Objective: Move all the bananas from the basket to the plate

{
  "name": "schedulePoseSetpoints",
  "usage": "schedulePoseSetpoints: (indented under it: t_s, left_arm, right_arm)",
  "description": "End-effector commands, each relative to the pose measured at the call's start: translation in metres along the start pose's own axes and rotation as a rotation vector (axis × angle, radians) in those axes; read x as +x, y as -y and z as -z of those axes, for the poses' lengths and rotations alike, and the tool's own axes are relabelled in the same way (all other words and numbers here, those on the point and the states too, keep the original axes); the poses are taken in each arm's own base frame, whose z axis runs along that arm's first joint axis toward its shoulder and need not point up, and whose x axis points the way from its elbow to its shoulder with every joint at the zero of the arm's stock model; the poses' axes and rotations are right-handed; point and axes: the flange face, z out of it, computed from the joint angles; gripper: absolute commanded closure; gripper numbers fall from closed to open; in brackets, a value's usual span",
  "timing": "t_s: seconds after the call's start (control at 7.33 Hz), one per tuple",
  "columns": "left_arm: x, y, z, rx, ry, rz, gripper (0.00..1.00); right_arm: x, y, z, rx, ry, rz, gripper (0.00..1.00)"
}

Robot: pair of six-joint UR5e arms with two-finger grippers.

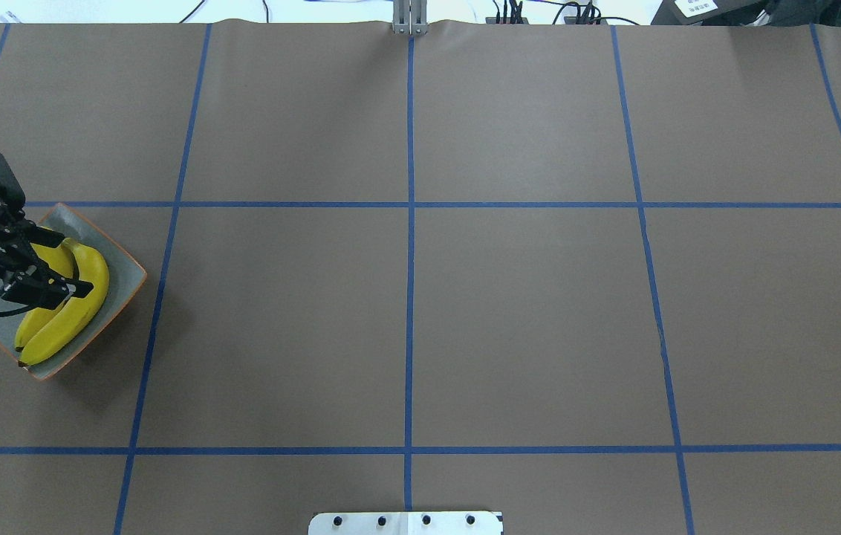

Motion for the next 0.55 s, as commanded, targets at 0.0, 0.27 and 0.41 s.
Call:
schedulePoseSetpoints:
  t_s: [0.0,0.27,0.41]
  left_arm:
    - [-0.0004,-0.0011,0.0005,0.001,0.001,0.000,0.00]
    - [-0.0003,-0.0010,0.0006,0.002,0.000,-0.001,0.00]
    - [-0.0007,-0.0018,0.0005,-0.001,0.001,0.001,0.00]
  right_arm:
    - [-0.0055,-0.0157,-0.0052,-0.003,0.016,-0.021,0.28]
    - [-0.0055,-0.0146,-0.0049,-0.001,0.019,-0.024,0.27]
    - [-0.0054,-0.0151,-0.0053,-0.001,0.020,-0.023,0.27]
